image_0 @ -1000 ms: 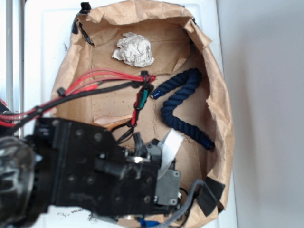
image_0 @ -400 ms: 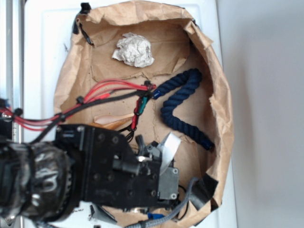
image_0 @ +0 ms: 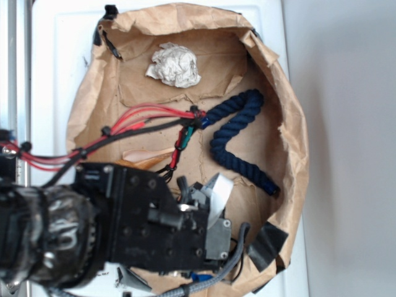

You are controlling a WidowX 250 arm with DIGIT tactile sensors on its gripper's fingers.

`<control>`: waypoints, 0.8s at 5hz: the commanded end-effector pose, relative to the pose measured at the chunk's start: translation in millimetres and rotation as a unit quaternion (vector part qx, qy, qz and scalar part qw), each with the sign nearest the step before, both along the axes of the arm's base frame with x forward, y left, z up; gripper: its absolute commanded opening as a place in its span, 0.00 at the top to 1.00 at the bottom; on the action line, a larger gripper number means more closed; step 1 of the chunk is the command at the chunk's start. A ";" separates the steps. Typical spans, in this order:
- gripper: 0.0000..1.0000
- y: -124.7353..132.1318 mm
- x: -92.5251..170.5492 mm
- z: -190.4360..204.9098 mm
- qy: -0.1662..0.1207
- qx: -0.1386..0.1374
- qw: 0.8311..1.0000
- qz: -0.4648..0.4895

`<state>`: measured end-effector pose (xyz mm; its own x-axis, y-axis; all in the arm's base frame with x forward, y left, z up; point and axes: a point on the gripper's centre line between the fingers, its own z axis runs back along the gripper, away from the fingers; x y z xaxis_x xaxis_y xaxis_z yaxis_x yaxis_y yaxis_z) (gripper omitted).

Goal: Grab the green animal.

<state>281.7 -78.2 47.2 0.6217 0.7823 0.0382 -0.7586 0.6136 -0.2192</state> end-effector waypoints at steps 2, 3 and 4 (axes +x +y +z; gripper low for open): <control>1.00 99.8 56.3 98.5 -0.085 0.080 0.990 0.083; 1.00 107.7 52.6 123.2 -0.101 0.184 0.977 0.041; 1.00 107.0 34.9 142.3 -0.097 0.207 0.973 -0.014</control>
